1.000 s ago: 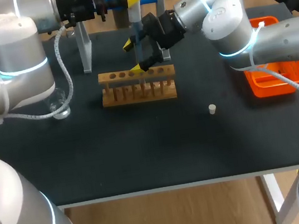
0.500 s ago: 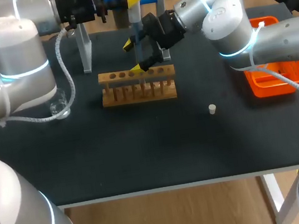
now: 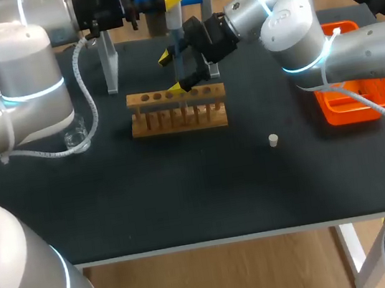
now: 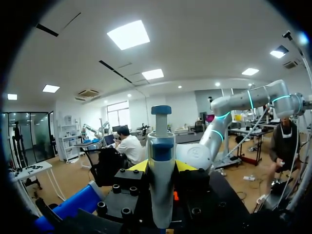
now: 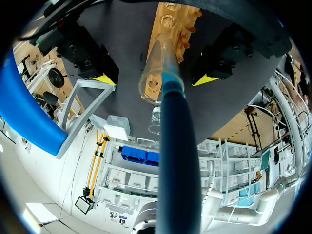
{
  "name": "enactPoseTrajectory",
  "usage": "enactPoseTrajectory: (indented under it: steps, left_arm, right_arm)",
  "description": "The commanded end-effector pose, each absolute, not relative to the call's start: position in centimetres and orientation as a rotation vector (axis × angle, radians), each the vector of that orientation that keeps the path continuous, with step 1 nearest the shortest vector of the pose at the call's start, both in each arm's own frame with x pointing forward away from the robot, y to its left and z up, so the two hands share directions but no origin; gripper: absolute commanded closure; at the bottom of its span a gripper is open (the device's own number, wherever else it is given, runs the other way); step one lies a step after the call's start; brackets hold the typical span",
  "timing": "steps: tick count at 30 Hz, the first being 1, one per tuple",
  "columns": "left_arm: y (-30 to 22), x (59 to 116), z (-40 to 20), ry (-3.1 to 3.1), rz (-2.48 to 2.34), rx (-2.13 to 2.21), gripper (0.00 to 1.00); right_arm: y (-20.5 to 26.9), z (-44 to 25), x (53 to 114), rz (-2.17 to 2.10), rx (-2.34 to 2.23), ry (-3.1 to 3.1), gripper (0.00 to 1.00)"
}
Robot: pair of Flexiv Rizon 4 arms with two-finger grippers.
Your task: Invert the test tube, pick up the pipette, mount the tip to pipette, aspirate from beaker and dispense into the tube, eject the tip, return the pipette, and cap with the stopper.
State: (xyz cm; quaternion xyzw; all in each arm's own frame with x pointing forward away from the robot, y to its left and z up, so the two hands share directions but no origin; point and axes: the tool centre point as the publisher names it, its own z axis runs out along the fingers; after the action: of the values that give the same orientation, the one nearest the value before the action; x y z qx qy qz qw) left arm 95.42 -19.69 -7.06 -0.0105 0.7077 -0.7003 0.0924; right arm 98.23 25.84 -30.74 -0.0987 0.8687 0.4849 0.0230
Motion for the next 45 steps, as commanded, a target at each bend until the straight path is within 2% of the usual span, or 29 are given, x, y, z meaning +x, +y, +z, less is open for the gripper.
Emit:
enactPoseTrajectory:
  steps: [1, 45]
  left_arm:
    - [-19.82, 95.38, -7.15, 2.097, -2.079, -0.040, 1.00]
    - [-19.85, 95.66, -7.08, 2.103, -2.076, -0.072, 1.00]
  right_arm:
    - [25.79, -30.71, 98.47, 1.501, -0.312, 2.696, 0.00]
    - [25.79, -30.71, 98.47, 1.501, -0.312, 2.696, 0.00]
